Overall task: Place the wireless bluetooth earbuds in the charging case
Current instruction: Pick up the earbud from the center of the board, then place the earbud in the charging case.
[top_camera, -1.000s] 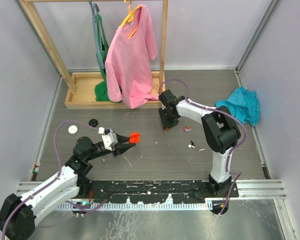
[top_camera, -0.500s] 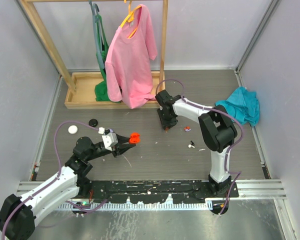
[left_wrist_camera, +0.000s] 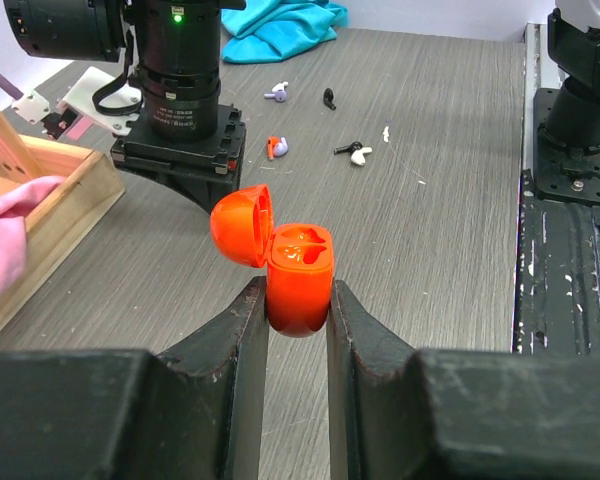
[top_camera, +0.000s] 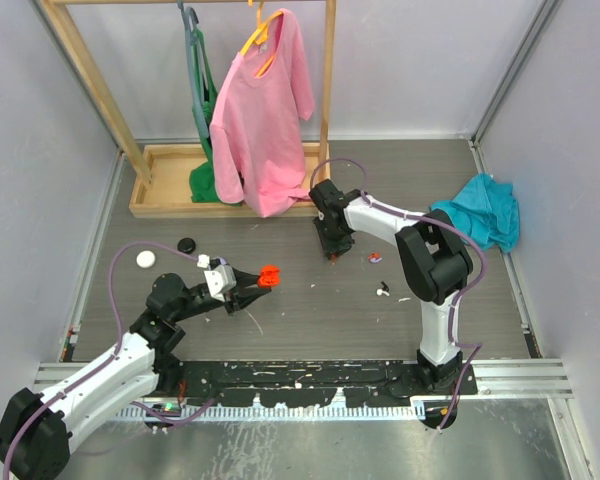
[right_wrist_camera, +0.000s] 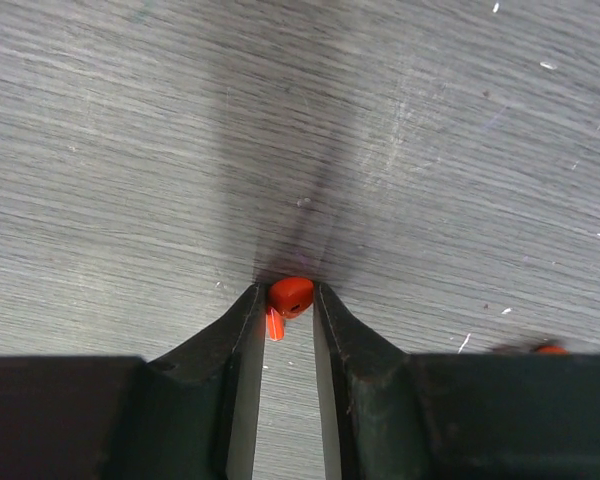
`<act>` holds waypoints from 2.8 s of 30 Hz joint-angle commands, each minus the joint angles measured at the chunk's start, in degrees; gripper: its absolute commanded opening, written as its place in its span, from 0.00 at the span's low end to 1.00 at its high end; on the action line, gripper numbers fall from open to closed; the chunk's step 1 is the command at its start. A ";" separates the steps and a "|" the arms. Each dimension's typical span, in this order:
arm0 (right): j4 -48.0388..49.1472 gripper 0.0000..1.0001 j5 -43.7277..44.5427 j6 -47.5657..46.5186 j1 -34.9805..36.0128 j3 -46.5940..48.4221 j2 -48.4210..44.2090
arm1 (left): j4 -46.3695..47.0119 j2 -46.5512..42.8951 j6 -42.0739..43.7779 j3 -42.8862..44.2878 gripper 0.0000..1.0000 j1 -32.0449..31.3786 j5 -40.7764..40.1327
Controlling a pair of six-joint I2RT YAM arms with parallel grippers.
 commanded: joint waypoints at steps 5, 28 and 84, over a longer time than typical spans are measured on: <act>7.77 0.24 -1.46 -1.16 0.70 -5.06 -3.42 | 1.99 -0.82 1.39 1.54 0.00 -0.23 -1.28; 33.50 0.23 -5.43 -4.16 9.53 -22.53 -36.11 | 4.97 -2.00 3.06 -0.02 0.00 -0.28 -5.59; 93.11 0.23 -6.77 -4.37 29.12 -46.46 -46.33 | 13.74 -5.29 -1.49 0.40 0.00 -0.32 -3.35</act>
